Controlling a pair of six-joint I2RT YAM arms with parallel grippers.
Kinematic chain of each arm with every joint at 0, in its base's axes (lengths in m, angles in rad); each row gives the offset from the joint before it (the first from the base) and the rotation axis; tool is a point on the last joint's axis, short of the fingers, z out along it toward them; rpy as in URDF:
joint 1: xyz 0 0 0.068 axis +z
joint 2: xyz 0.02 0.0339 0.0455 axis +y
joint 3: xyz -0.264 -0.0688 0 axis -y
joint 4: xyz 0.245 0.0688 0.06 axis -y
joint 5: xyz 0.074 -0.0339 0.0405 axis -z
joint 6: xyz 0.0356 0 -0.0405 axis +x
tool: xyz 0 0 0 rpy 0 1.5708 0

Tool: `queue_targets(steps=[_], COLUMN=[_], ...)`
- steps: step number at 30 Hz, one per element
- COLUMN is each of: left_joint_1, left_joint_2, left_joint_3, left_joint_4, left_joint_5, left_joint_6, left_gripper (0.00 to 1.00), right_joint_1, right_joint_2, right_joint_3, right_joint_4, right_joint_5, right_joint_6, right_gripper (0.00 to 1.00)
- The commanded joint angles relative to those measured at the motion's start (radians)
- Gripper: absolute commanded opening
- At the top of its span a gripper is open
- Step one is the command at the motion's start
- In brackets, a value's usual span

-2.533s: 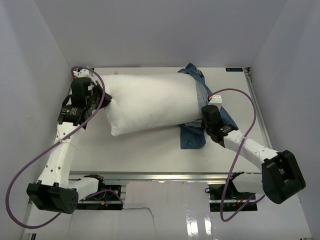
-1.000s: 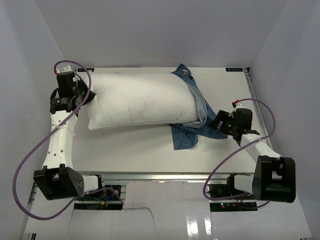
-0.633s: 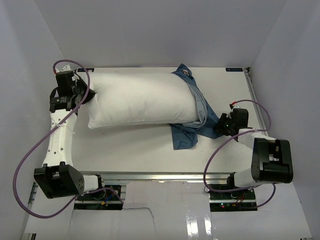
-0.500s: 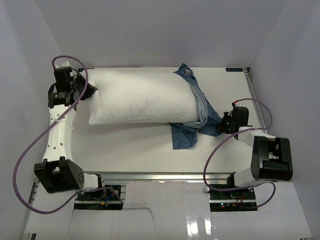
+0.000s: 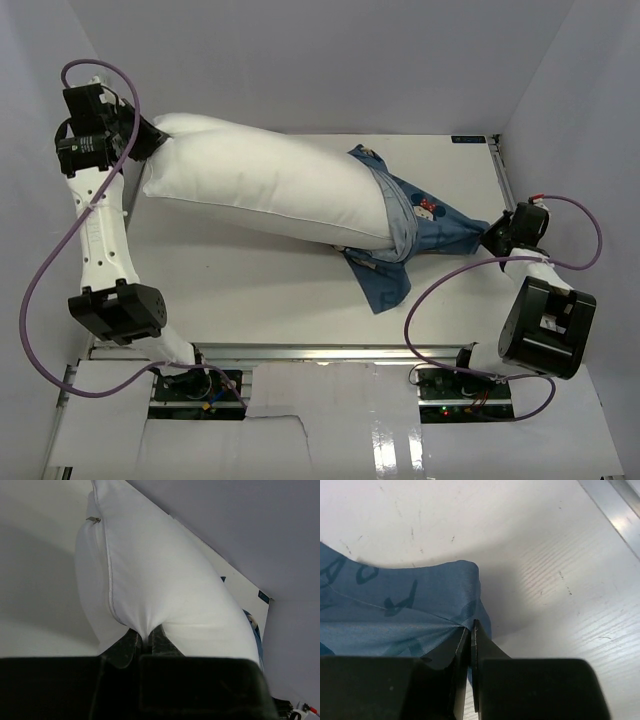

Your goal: Remove the pillowcase from the pillow

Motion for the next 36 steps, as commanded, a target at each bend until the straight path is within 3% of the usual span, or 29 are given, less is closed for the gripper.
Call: queue_targets(steps=[1,8,17,22,24,28,30,32,36], left_joint_1=[0.058,0.114,0.200,0.204,0.205,0.196,0.176,0.135,0.081], left_joint_2=[0.006,0.049,0.068,0.051,0.016,-0.084,-0.104,-0.119,-0.146], left_joint_3=[0.076,0.142,0.225,0.202,0.106,-0.178,-0.293,-0.374,-0.528], left_joint_4=[0.131,0.120,0.093,0.103,0.161,0.314,0.338,0.364,0.421], left_joint_5=[-0.120,-0.192,-0.160,-0.079,0.003,0.122,0.122,0.090,0.021], left_joint_6=[-0.004,0.021,0.005,-0.024,-0.042,-0.061,-0.055,-0.042,-0.004], left_gripper=[0.00,0.00,0.00,0.00,0.00,0.00,0.00,0.00,0.00], right_joint_1=[-0.039,-0.039,-0.041,-0.050,-0.047,0.009,0.069,0.157,0.258], right_joint_2=[-0.001,-0.035,-0.076,-0.118,-0.138,-0.161,-0.153,-0.139,-0.159], right_joint_3=[0.070,0.131,0.130,0.114,0.093,0.058,0.091,0.117,0.148], right_joint_4=[0.023,-0.023,-0.033,-0.014,0.028,0.103,0.069,-0.001,-0.049], right_joint_5=[0.222,0.371,0.480,0.378,0.316,0.025,0.043,0.150,0.144], right_joint_6=[-0.006,-0.005,-0.002,-0.005,-0.015,-0.055,-0.092,-0.110,-0.166], right_gripper=[0.08,0.08,0.08,0.08,0.08,0.08,0.08,0.42,0.83])
